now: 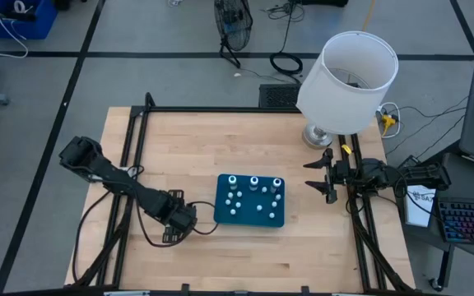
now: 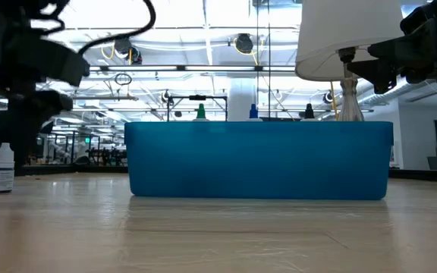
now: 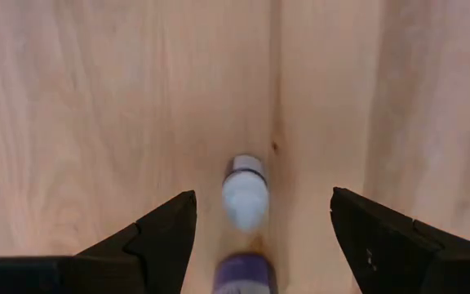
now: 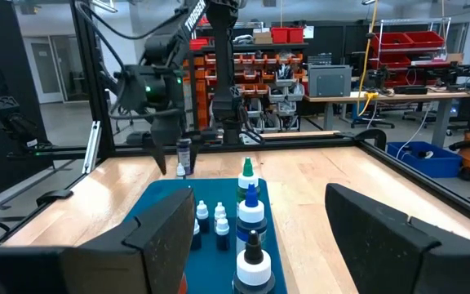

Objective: Pick & Place food coloring
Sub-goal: Put the small black food coloring bottle into the blue bin

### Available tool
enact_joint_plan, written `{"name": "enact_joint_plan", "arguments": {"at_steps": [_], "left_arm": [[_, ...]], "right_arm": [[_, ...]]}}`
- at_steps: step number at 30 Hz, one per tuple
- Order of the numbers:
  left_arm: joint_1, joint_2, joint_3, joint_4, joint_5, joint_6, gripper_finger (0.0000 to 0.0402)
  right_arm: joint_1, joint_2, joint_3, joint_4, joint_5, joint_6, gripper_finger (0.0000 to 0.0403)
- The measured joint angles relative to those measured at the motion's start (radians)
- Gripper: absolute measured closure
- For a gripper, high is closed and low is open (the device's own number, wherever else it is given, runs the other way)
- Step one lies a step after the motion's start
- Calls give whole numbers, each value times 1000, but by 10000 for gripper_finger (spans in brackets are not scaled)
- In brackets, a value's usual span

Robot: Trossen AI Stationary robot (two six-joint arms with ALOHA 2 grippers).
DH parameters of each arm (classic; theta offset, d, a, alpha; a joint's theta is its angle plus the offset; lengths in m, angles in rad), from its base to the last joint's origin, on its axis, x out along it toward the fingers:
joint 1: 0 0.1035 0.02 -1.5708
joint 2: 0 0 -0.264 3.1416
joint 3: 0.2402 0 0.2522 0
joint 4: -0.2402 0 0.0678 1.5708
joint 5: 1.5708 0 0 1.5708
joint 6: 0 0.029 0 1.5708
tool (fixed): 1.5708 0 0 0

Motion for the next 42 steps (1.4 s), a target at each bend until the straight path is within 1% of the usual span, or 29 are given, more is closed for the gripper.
{"name": "enact_joint_plan", "arguments": {"at_steps": [2,6,24,31,34,42], "left_arm": [[5,0,-27,30,-4,8,119],[15,0,-49,35,-8,11,119],[28,0,-49,40,-8,69,122],[28,-8,-30,35,-7,68,163],[28,-8,-23,37,11,63,180],[28,-8,-23,32,19,64,213]], "right_arm": [[0,0,0,0,0,0,140],[0,0,0,0,0,0,140],[0,0,0,0,0,0,140],[0,0,0,0,0,0,140],[0,0,0,0,0,0,140],[0,0,0,0,0,0,140]]}}
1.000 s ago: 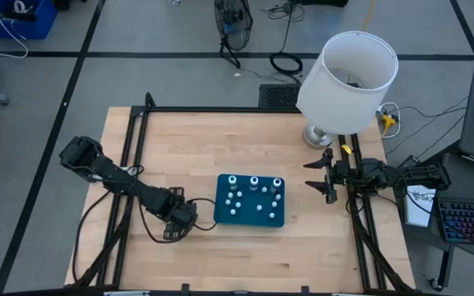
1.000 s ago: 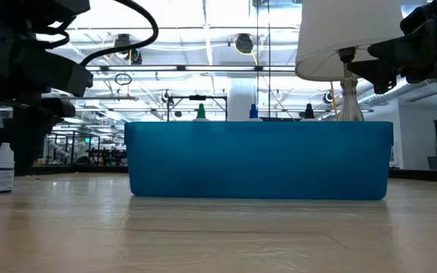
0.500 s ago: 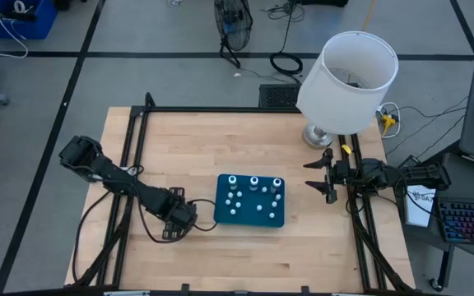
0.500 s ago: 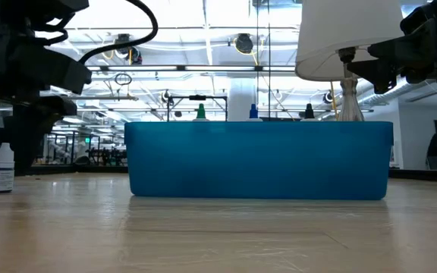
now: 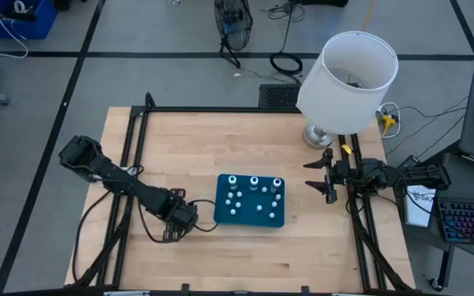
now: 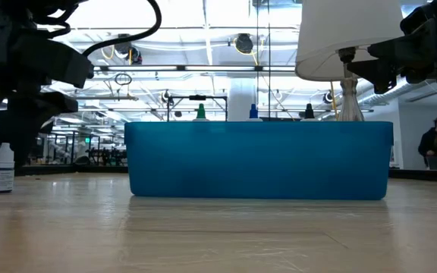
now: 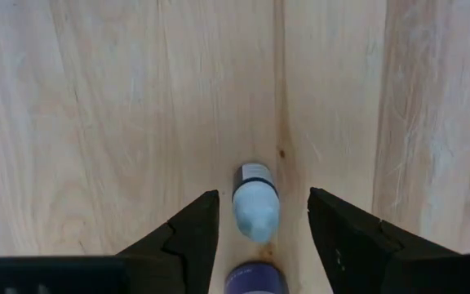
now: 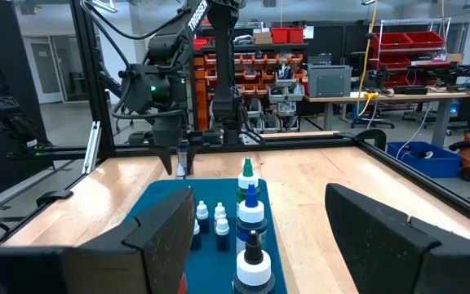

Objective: Pick & Place food coloring
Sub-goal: Put the small black food coloring bottle into the blue bin

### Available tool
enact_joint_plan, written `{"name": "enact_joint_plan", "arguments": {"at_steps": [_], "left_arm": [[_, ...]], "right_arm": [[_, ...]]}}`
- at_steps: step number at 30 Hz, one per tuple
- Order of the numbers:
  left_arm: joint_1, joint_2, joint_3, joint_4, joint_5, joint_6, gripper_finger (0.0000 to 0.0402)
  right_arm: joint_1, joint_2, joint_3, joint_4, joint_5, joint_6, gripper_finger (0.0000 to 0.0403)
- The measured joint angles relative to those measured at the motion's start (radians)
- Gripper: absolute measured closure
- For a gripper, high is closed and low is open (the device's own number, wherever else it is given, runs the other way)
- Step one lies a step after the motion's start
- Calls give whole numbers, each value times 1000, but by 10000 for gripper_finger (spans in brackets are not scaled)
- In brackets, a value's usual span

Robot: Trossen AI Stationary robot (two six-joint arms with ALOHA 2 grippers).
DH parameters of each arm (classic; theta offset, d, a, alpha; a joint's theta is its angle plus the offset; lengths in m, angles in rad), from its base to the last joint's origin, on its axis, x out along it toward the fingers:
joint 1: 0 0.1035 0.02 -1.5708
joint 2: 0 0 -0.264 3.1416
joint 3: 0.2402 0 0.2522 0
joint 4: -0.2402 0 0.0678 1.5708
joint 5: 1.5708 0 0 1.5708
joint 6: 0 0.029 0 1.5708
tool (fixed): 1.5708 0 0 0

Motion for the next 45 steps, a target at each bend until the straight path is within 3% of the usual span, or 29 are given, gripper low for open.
{"name": "enact_joint_plan", "arguments": {"at_steps": [10,18,24,31,35,41,45], "left_arm": [[0,0,0,0,-8,3,254],[0,-1,0,11,-9,60,347],[13,1,43,6,-8,122,347],[54,0,317,-116,-146,308,347],[133,32,517,-142,-227,514,347],[219,230,833,-247,-248,783,347],[254,381,981,-282,-205,896,347]], "right_arm": [[0,0,0,0,0,0,140],[0,0,0,0,0,0,140],[0,0,0,0,0,0,140],[0,0,0,0,0,0,140],[0,0,0,0,0,0,140],[0,0,0,0,0,0,140],[0,0,0,0,0,0,140]]}}
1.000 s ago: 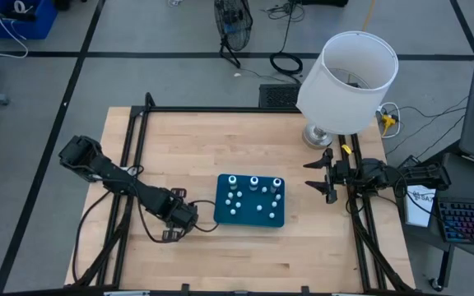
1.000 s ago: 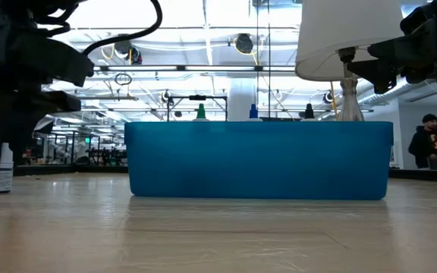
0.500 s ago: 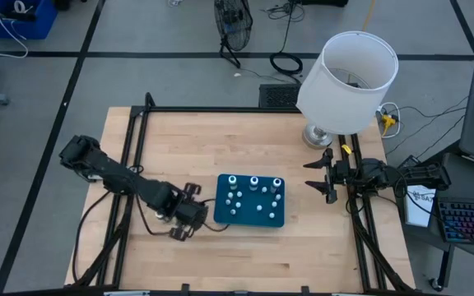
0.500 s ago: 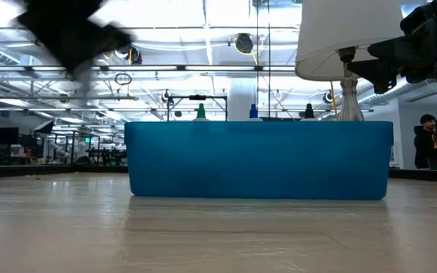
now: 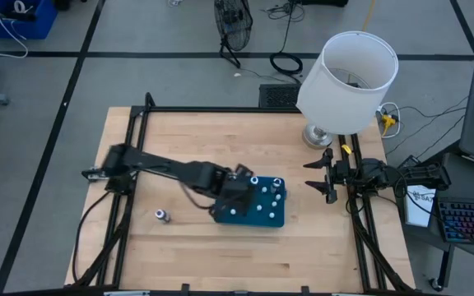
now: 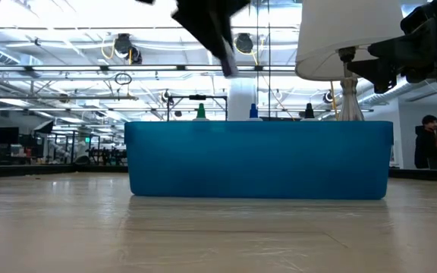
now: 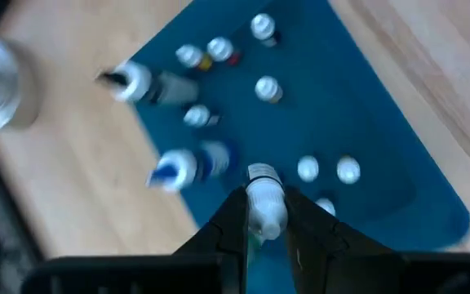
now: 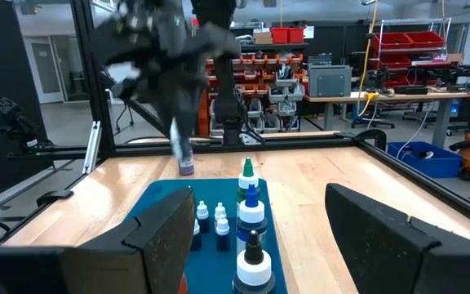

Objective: Pick & Place food coloring
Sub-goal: Put the small black food coloring bottle into the blue bin

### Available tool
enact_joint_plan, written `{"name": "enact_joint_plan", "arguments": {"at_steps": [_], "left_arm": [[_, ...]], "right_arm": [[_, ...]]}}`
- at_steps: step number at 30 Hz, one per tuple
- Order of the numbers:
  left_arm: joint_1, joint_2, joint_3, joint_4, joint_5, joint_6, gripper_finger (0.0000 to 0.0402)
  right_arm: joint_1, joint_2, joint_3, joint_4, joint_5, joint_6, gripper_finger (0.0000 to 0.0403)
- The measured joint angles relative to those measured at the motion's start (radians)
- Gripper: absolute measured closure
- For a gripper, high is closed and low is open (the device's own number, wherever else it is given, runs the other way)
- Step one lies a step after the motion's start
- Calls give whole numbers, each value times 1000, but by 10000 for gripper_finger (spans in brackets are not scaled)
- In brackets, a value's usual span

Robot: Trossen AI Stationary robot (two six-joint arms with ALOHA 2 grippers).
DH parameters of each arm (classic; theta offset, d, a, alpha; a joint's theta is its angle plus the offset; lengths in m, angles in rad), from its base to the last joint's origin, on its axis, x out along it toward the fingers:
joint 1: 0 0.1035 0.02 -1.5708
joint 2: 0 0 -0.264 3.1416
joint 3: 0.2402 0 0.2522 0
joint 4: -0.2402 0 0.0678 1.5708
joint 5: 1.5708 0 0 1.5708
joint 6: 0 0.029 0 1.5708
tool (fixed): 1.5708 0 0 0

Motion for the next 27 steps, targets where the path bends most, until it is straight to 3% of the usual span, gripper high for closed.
{"name": "enact_joint_plan", "arguments": {"at_steps": [4,9,27], "left_arm": [[22,124,63,7,110,68,347],[28,233,67,20,127,108,347],[67,341,67,104,153,107,347]], "right_arm": [[0,0,0,0,0,0,140],[0,0,0,0,0,0,140],[0,2,0,-2,0,0,140]]}}
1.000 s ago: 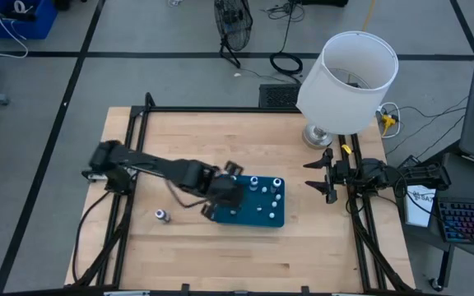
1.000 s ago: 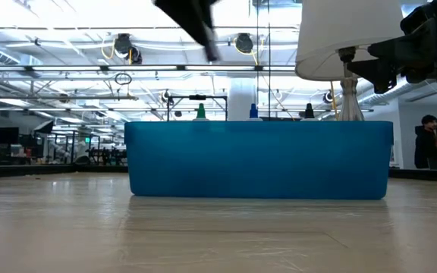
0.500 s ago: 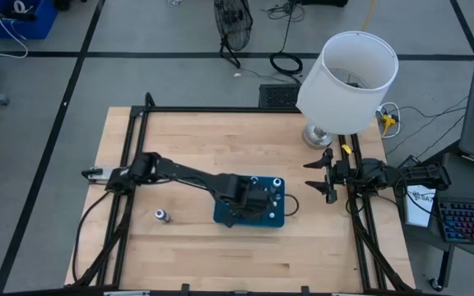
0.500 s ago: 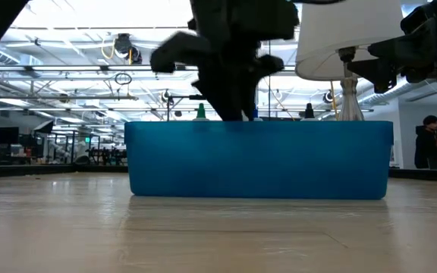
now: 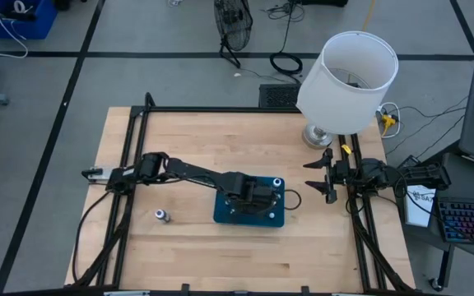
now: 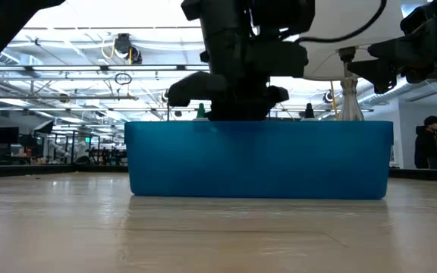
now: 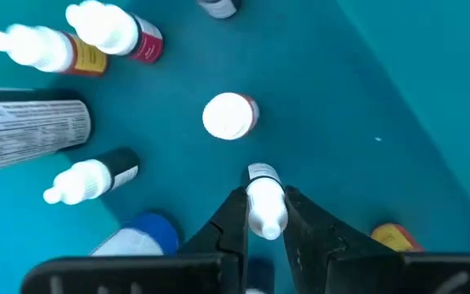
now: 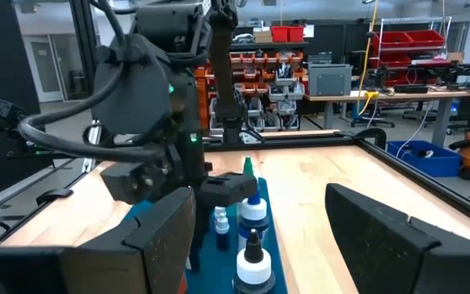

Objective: Pick & Place food coloring
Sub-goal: Put the small black food coloring bottle into the blue bin, then put the big purple food coloring bottle into the blue bin

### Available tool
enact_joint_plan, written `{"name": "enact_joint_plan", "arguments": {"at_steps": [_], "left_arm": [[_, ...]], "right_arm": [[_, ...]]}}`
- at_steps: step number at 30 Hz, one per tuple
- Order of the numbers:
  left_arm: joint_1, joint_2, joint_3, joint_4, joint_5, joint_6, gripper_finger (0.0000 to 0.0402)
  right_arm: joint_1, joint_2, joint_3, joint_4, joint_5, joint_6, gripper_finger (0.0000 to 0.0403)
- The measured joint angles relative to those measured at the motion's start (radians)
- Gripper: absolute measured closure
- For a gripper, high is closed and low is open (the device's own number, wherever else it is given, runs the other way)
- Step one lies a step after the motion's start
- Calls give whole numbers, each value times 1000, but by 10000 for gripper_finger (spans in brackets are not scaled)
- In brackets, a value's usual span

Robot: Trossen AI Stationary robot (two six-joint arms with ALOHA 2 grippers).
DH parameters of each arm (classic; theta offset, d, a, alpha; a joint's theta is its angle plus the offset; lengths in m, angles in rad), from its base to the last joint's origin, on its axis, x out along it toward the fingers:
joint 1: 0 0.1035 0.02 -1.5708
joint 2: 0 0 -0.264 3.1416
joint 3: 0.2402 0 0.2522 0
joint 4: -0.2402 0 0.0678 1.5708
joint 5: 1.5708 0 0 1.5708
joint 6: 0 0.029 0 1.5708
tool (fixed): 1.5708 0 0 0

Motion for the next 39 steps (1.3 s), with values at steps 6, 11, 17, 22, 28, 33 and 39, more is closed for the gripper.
{"name": "enact_joint_plan", "arguments": {"at_steps": [6,11,17,22,28,33,39], "left_arm": [[5,13,0,1,10,-5,347],[3,13,0,4,12,-11,326],[-10,13,0,9,11,-12,279],[-23,8,0,27,-4,-12,273],[-32,-45,0,34,-52,-12,272],[-16,-87,0,31,-52,-52,271],[-2,-158,0,-84,-27,-125,271]], "right_arm": [[0,0,0,-1,0,0,140],[0,0,0,-3,0,0,140],[0,0,0,-3,0,0,140],[0,0,0,-3,0,0,140],[0,0,0,-3,0,0,140],[0,0,0,-3,0,0,140],[0,0,0,-2,0,0,140]]}}
